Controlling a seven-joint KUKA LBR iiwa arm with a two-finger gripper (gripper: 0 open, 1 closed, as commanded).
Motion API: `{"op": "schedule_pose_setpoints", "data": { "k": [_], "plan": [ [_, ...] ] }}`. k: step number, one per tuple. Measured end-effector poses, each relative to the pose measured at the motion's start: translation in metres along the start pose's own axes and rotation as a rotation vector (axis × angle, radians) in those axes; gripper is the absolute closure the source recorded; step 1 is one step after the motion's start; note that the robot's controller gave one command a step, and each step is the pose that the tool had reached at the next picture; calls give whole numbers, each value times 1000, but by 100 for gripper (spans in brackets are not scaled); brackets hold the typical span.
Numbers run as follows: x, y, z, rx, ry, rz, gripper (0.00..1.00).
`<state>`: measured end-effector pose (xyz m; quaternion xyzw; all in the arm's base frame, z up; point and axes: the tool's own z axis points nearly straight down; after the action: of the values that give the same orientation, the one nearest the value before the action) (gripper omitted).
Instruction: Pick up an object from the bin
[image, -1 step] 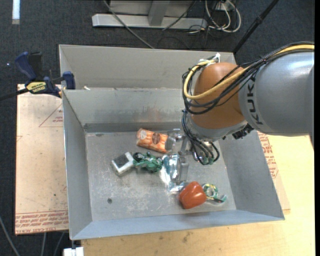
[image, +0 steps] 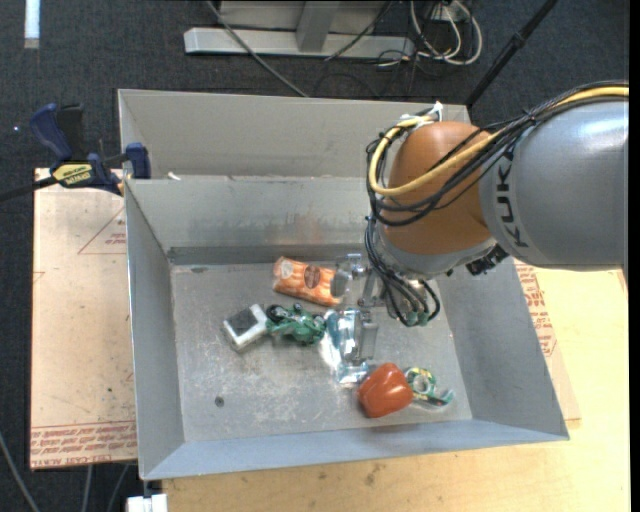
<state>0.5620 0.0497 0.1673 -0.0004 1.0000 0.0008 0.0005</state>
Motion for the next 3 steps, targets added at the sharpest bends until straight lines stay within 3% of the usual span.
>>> {"op": "schedule_pose_setpoints", "data": {
  "k": [1,2,3],
  "plan": [
    [-6,24,51,0,-3,133,0],
    [-22,33,53,1,2,78,0],
    [-26,31,42,0,-3,138,0]
  ]
}}
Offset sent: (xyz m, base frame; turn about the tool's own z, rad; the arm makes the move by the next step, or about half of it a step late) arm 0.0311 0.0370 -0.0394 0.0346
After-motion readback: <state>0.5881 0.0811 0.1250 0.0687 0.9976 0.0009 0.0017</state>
